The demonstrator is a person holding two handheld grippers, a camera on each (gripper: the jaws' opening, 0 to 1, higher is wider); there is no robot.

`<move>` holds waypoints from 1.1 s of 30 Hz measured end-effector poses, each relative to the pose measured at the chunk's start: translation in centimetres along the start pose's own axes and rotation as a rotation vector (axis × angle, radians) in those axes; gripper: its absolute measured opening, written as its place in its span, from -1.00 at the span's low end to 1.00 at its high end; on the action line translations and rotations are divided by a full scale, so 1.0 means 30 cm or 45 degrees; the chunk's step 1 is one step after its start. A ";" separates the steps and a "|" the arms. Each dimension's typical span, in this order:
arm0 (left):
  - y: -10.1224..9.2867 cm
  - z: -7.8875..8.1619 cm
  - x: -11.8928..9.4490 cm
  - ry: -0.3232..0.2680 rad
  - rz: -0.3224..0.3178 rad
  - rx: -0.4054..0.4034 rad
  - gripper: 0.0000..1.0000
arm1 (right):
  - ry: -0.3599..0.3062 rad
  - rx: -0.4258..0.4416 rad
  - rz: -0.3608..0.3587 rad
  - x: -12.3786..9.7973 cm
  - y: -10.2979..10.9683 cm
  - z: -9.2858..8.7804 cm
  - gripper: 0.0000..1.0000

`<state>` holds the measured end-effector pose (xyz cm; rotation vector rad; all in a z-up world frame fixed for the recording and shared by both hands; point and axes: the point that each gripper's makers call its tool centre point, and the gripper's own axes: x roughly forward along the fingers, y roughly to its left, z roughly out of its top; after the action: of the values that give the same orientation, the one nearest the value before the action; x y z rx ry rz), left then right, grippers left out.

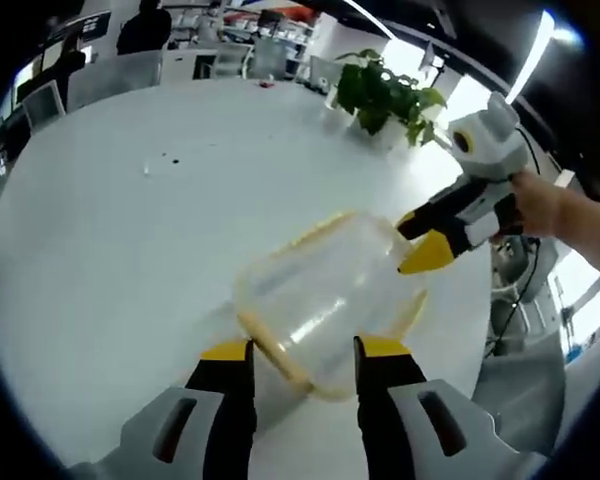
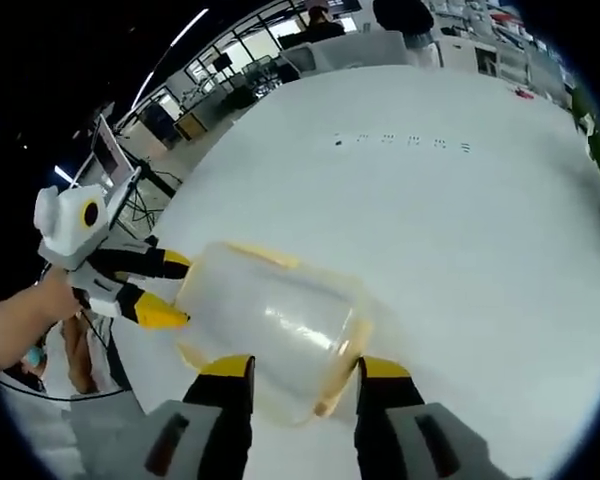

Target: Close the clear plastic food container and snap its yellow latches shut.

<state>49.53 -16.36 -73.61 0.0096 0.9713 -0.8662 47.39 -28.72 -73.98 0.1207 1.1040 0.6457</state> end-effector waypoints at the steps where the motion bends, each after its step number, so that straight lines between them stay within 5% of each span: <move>1: 0.001 0.001 0.001 0.002 -0.005 -0.002 -0.26 | 0.004 -0.005 0.003 0.005 -0.005 0.009 -0.22; 17: 0.007 0.037 -0.041 0.068 -0.027 0.122 -0.33 | 0.099 -0.143 0.025 -0.019 0.004 0.009 -0.17; 22: -0.003 0.056 -0.061 0.098 -0.017 0.252 -0.30 | 0.135 -0.193 0.033 -0.022 0.018 0.009 -0.14; 26: -0.013 0.048 -0.065 0.168 0.028 0.479 -0.29 | 0.178 -0.214 0.039 -0.034 0.024 0.012 -0.19; 33: -0.017 0.056 -0.070 0.203 0.049 0.598 -0.25 | 0.224 -0.316 0.028 -0.050 0.029 0.021 -0.21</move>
<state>49.84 -15.98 -70.93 0.5039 0.8926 -1.0527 47.14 -28.68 -72.15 -0.1402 1.1824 0.8197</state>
